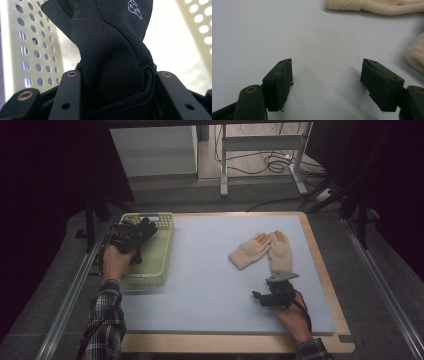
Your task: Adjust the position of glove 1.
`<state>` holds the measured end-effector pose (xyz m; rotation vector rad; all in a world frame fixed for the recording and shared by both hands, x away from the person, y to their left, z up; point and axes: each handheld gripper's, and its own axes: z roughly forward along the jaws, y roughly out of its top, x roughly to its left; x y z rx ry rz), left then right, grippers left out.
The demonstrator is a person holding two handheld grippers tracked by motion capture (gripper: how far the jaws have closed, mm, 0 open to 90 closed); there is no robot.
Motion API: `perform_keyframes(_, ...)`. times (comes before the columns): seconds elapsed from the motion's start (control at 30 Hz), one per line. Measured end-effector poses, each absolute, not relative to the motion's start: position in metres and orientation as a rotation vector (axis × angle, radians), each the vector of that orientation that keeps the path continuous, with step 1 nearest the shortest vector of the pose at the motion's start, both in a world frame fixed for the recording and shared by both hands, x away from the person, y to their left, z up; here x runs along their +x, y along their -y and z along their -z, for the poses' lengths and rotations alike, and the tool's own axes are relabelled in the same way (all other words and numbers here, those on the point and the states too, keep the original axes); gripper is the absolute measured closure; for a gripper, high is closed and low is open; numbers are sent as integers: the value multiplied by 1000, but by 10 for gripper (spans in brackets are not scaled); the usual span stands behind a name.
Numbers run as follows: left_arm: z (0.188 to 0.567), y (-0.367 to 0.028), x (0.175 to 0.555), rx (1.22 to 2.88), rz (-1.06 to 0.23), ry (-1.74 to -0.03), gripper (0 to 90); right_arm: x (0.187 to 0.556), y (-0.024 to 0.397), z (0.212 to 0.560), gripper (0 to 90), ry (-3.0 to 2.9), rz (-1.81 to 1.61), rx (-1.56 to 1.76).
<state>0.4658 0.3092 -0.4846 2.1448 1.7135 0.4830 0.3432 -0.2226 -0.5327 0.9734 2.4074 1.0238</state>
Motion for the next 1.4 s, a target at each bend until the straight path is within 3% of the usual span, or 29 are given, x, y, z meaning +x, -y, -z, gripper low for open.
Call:
perform_keyframes(0.2, 503, -313, 478, 2237, -483, -1821, 533, 343, 223, 533, 253, -2407, -1024, 973)
perform_keyframes(0.37, 512, -318, 477, 2228, -415, -1861, 388, 343, 223, 533, 254, -2407, -1025, 973)
perform_keyframes(0.5, 507, -310, 476, 2271, -435, -1839, 158, 343, 223, 533, 253, -2407, -1024, 973)
perform_keyframes(0.63, 493, -314, 470, 2219, -426, -1807, 85, 343, 223, 533, 253, -2407, -1023, 973)
perform_keyframes(1.07, 466, -313, 438, 2069, -418, -1516, 19, 343, 223, 533, 249, -2405, -1021, 973)
perform_keyframes(1.4, 454, -284, 414, 2053, -441, -1315, 0, 343, 223, 533, 243, -2405, -1016, 974)
